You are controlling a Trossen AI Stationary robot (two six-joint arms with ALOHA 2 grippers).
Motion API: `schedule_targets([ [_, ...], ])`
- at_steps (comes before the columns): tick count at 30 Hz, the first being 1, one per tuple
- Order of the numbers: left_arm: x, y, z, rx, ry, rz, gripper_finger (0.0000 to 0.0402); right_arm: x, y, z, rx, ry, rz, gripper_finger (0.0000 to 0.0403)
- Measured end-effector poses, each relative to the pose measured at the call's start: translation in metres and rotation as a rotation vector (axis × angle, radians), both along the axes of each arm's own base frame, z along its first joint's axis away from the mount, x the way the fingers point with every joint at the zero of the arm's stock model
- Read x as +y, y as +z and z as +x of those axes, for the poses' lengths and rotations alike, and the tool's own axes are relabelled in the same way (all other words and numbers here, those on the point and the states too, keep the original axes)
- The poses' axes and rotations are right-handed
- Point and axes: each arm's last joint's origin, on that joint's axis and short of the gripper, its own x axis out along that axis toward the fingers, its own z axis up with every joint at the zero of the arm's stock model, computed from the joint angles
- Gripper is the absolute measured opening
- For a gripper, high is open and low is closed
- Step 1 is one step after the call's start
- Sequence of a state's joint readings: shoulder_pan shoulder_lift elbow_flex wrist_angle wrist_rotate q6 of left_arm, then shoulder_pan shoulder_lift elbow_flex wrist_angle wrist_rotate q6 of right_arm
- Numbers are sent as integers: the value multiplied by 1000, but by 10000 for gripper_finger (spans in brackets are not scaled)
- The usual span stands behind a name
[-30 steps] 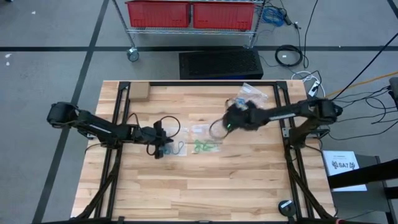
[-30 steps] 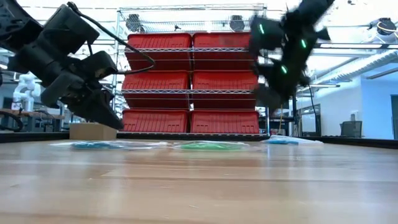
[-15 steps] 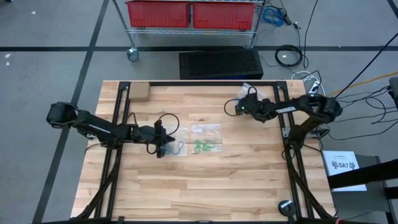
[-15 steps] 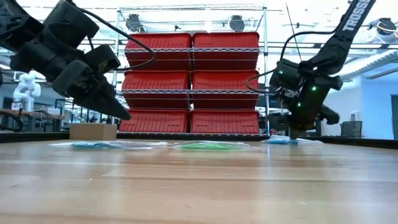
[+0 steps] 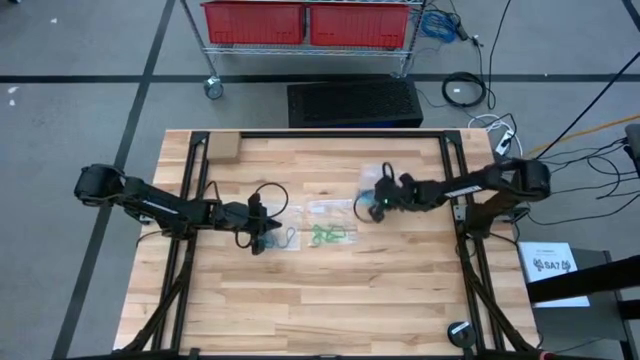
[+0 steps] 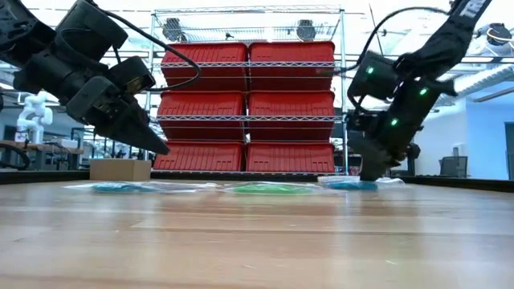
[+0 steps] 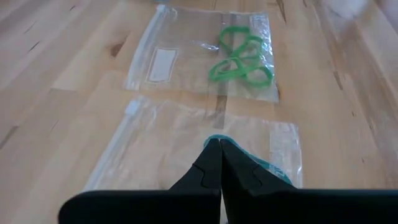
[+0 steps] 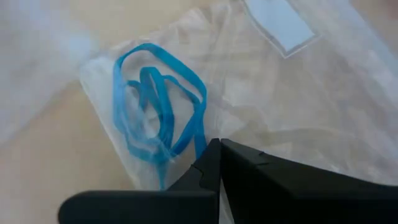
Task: Sort rubber bands
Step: Move the transparent zip bags to the center of the table
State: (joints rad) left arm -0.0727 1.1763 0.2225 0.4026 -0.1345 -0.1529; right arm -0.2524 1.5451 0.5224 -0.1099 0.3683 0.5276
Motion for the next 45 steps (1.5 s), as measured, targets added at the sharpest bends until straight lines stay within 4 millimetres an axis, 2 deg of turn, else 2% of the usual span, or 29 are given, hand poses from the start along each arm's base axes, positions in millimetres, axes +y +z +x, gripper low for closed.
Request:
schedule_targets([
  [4,0,0,0,0,0,0,0,34,4,2,0,118,73,0],
  [8,0,0,0,0,0,0,0,61,8,-5,24,145,127,0],
  [18,0,0,0,0,-1,0,0,100,18,-26,87,239,179,0],
  [22,0,0,0,0,-1,1,0,105,19,-27,95,297,157,0],
  [31,0,1,0,-6,-3,4,0,104,20,-26,88,303,113,0],
  [36,0,6,3,-64,-18,28,0,105,23,-23,83,315,102,0],
  [45,15,40,17,-227,-87,47,0,102,46,-2,70,471,30,0],
])
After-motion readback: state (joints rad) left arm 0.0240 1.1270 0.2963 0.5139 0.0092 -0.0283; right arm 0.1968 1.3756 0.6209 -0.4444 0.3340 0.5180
